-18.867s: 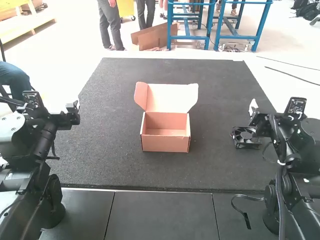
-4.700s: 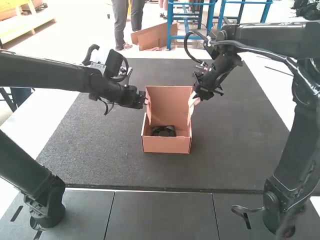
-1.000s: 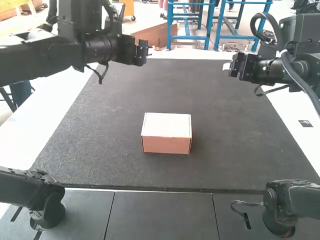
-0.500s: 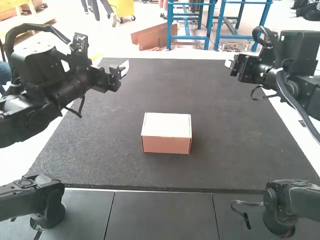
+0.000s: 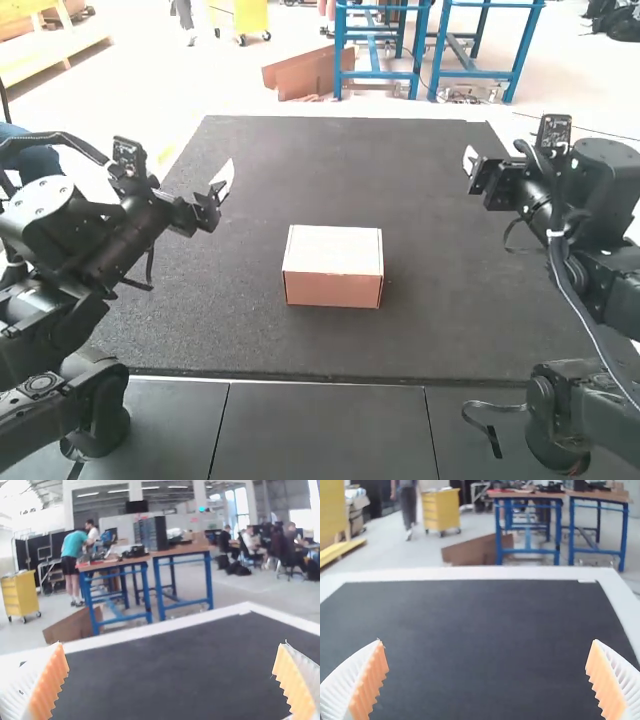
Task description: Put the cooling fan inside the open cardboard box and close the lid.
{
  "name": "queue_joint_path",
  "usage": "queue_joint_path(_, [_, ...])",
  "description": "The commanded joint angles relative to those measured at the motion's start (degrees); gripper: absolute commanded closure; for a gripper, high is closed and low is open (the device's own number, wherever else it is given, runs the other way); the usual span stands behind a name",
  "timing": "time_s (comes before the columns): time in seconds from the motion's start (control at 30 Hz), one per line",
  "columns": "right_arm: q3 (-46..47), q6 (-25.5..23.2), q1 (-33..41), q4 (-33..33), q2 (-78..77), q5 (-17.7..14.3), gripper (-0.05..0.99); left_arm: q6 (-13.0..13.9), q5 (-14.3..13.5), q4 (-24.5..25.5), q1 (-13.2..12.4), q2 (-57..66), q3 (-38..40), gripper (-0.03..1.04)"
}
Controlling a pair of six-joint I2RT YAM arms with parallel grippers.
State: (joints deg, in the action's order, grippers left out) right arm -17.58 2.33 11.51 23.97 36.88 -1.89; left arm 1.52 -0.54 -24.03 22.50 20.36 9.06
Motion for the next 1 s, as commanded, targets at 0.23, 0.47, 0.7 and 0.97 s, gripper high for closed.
queue_joint_path(0.23, [9.3,6.5,-3.3,9.6,-1.6,-0.9,0.03,7.3,1.8,-9.1,-0.6,-3.2,-8.9,0.04])
queue_joint_path(0.47, [14.7,8.5,-5.9,11.1,-1.9,2.3,0.03,-0.1,1.6,3.3,-1.0,-11.6,-9.2,0.04])
queue_joint_path(0.7, [17.6,8.0,-8.7,10.8,-5.1,2.4,0.03,-7.2,-1.7,17.6,-3.6,-20.0,-9.1,0.04])
queue_joint_path(0.97, [17.7,6.7,-10.0,-9.3,-23.3,3.9,0.03,-8.9,-1.8,23.6,-13.1,-20.4,-9.1,0.04])
